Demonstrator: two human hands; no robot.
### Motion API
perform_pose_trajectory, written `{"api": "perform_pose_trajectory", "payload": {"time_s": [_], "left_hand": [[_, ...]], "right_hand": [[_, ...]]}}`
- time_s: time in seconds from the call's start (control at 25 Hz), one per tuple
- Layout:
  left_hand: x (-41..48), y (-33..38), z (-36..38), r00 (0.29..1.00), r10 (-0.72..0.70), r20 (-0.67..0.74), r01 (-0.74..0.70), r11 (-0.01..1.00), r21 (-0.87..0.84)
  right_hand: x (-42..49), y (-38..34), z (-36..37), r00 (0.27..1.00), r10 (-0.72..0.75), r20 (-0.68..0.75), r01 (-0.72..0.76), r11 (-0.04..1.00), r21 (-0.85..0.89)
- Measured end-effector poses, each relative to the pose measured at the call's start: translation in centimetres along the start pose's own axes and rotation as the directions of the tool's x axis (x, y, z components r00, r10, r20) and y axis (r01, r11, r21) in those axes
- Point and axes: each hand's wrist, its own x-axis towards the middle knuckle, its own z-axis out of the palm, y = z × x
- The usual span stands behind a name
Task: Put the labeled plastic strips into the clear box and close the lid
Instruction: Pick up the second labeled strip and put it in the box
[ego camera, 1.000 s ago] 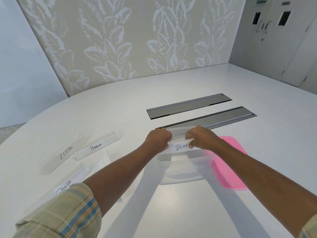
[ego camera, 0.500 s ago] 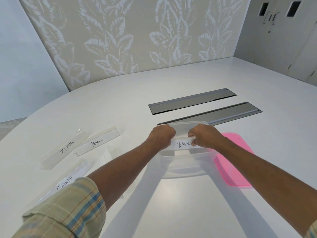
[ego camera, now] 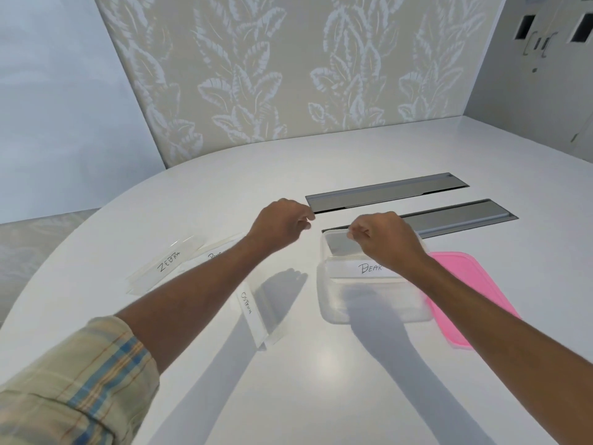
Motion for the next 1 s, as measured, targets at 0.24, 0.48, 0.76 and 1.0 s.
{"api": "perform_pose_trajectory", "payload": {"time_s": [0.24, 0.48, 0.76, 1.0], "left_hand": [[-5.4, -7.8, -1.2, 0.988, -0.115, 0.105, 0.106, 0.991, 0.082], [-8.9, -11.5, 0.6, 0.949, -0.101, 0.300, 0.076, 0.993, 0.094], [-10.1, -11.9, 2.2, 0.926, 0.041, 0.375, -0.108, 0.981, 0.159], [-10.4, -12.0, 3.4, 0.896, 0.103, 0.432, -0.193, 0.966, 0.170]], "right_hand": [[-2.8, -10.4, 4.0, 0.992, -0.055, 0.112, 0.022, 0.961, 0.274], [-6.0, -15.3, 9.9, 0.940, 0.101, 0.327, -0.177, 0.961, 0.214], [-8.5, -17.3, 13.4, 0.907, 0.210, 0.365, -0.255, 0.964, 0.078], [-9.8, -18.3, 14.3, 0.924, 0.209, 0.319, -0.225, 0.974, 0.013]]}}
